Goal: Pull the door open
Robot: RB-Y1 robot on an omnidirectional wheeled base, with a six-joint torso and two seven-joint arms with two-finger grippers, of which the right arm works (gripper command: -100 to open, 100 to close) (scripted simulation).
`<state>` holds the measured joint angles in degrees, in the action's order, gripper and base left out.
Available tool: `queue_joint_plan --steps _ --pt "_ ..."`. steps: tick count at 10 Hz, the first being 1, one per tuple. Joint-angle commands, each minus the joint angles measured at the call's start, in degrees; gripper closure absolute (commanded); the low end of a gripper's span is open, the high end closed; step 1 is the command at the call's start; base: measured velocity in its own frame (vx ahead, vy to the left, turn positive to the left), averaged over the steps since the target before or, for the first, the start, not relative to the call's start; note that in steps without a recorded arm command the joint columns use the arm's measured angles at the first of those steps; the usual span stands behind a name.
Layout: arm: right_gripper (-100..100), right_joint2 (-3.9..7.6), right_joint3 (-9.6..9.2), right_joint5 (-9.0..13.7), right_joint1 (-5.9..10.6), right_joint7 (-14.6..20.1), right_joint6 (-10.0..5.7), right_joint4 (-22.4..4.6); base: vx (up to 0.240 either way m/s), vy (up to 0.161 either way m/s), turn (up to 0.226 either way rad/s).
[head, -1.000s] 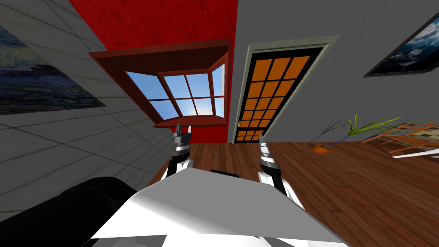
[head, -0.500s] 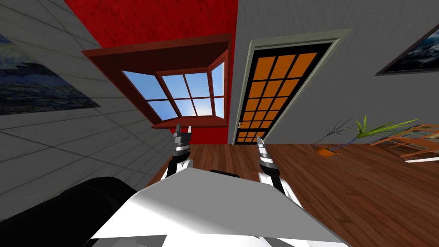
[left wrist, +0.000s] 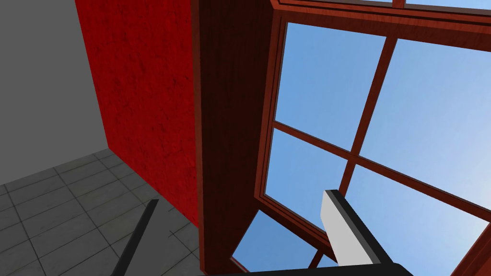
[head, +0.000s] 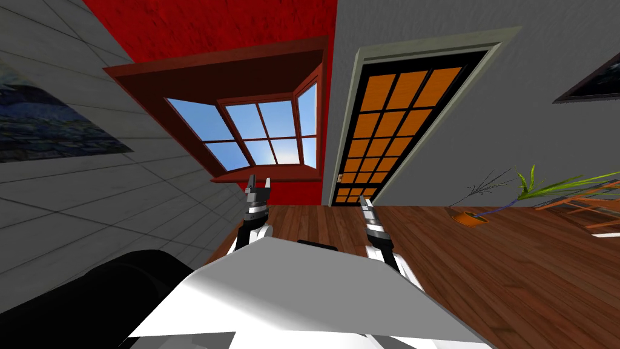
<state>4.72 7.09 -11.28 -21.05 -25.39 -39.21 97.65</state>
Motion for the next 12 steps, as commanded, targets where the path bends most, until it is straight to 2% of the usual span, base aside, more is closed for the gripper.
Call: queue_joint_plan --steps 1,12 --pt "-100 0.16 0.37 -0.61 0.67 -1.82 -0.62 -2.21 0.095 -0.017 0.024" --pt "-100 1.58 3.23 -4.49 4.75 -12.97 -4.81 -17.01 0.098 -0.022 0.022"
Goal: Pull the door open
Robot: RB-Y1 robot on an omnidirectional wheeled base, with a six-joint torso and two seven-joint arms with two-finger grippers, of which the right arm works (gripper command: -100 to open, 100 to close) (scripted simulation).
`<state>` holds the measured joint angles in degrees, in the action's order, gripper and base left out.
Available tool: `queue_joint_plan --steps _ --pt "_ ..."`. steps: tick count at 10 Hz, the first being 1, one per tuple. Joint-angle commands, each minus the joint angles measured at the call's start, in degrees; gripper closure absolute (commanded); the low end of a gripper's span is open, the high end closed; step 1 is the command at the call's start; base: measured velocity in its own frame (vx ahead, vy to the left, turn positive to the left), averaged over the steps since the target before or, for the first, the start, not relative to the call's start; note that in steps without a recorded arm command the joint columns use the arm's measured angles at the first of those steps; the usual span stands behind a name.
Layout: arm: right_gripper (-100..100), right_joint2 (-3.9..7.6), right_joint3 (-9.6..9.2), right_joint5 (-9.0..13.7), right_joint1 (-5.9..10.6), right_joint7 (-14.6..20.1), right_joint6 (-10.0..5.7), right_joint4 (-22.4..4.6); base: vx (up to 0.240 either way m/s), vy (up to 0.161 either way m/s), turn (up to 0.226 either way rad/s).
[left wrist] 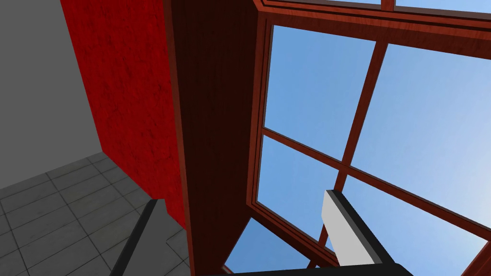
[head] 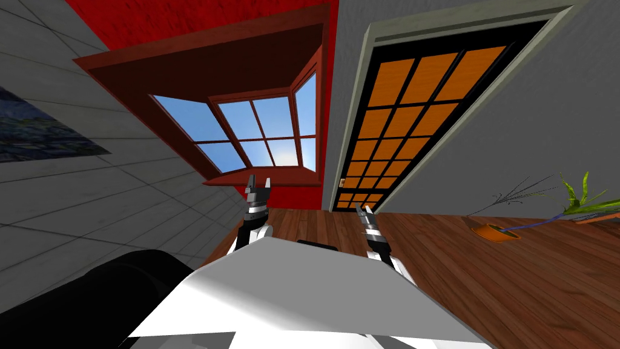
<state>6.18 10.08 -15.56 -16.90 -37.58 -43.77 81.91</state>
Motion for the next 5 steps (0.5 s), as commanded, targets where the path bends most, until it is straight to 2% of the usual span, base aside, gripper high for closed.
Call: queue_joint_plan --steps 1,5 --pt "-100 0.24 0.5 -0.56 0.97 -1.79 -0.63 -2.61 0.103 -0.02 0.021" --pt "-100 0.62 1.52 -1.94 2.42 -5.75 -2.12 -7.87 0.103 -0.021 0.022"
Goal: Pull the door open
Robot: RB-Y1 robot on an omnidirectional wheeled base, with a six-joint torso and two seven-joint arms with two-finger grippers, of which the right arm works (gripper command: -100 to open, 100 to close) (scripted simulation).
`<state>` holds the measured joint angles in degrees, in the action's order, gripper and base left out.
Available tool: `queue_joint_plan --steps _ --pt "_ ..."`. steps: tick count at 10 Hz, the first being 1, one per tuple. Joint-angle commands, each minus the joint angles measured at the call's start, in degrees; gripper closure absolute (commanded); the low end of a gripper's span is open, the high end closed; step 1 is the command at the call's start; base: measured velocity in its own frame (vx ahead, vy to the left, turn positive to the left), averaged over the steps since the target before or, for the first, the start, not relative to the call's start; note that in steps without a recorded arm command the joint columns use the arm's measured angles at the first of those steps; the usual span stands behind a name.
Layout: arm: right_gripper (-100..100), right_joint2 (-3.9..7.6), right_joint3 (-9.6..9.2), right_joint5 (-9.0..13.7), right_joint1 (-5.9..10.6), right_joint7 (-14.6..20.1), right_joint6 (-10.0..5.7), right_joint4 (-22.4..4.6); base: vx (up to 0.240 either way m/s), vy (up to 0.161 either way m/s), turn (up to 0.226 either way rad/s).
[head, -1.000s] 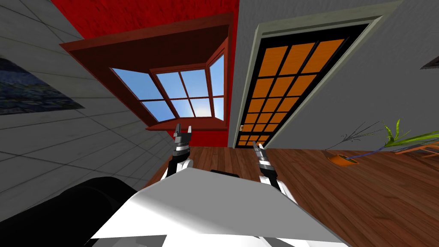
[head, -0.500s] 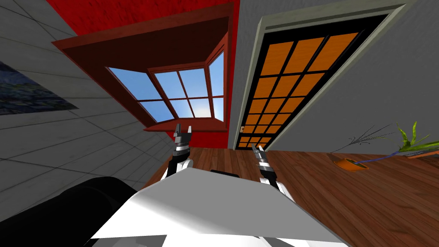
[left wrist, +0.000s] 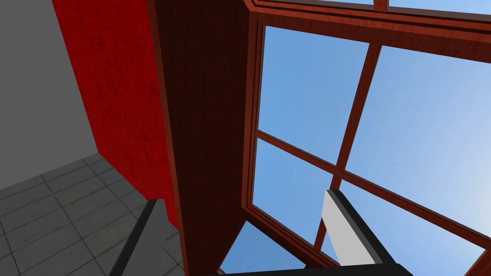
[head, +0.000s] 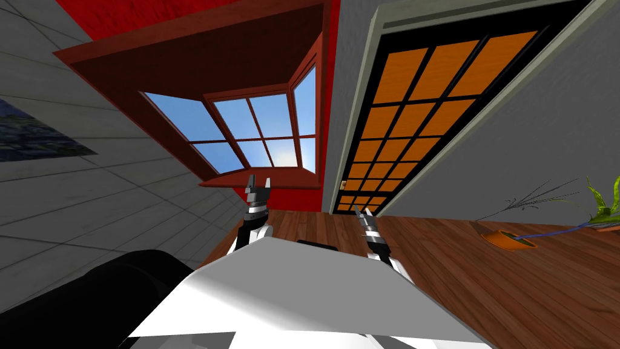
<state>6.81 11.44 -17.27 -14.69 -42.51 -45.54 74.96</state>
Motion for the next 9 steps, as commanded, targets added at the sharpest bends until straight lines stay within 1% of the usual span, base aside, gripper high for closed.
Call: queue_joint_plan --steps 1,2,3,9 --pt "-100 0.08 0.41 -0.58 0.57 -1.8 -0.72 -2.23 0.09 -0.025 0.026" --pt "-100 0.16 0.65 -0.91 0.92 -2.76 -1.08 -3.5 0.085 -0.019 0.02" --pt "-100 0.16 0.65 -0.91 0.92 -2.76 -1.08 -3.5 0.065 -0.016 0.004" --pt "-100 0.6 2.06 -2.81 2.92 -8.23 -3.14 -10.76 0.09 -0.021 0.019"
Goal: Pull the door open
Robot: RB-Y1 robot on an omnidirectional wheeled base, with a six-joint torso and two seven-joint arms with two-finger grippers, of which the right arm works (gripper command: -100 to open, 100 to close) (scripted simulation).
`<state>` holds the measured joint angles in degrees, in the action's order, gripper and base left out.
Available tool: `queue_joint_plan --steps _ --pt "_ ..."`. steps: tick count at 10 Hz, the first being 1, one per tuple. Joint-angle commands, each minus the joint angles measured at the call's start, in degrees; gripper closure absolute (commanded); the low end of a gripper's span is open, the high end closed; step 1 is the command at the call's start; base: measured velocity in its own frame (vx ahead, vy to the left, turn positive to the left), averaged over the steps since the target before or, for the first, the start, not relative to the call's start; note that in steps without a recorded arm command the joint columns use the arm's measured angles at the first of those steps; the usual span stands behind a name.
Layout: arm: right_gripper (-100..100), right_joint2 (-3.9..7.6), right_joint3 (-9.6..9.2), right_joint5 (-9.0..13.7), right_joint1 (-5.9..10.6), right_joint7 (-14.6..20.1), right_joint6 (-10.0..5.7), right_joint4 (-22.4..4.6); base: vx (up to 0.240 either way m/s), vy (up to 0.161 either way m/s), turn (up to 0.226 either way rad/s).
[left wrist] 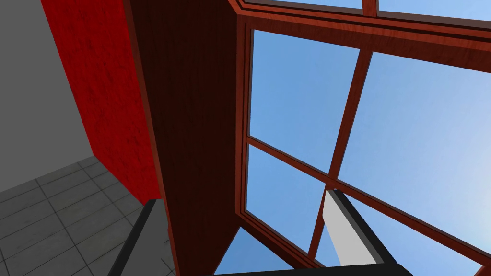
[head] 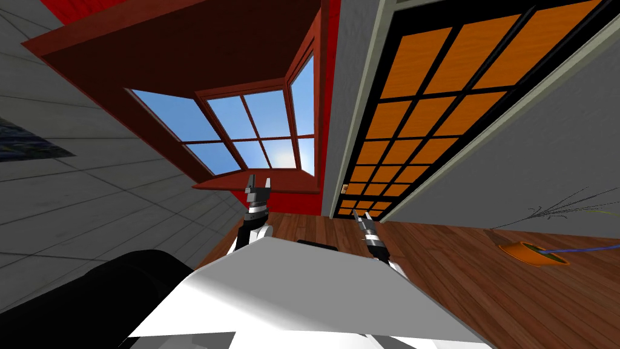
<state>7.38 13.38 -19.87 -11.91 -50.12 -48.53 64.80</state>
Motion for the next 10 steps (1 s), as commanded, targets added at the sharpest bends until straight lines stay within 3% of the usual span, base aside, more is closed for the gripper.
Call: queue_joint_plan --steps 1,5,10 --pt "-100 0.09 0.34 -0.5 0.45 -1.47 -0.47 -1.71 0.091 -0.024 0.019" --pt "-100 0.32 1.17 -1.64 1.65 -4.73 -1.7 -6.04 0.093 -0.021 0.018" --pt "-100 0.66 2.67 -3.67 3.78 -10.57 -3.89 -13.79 0.16 -0.032 0.025"
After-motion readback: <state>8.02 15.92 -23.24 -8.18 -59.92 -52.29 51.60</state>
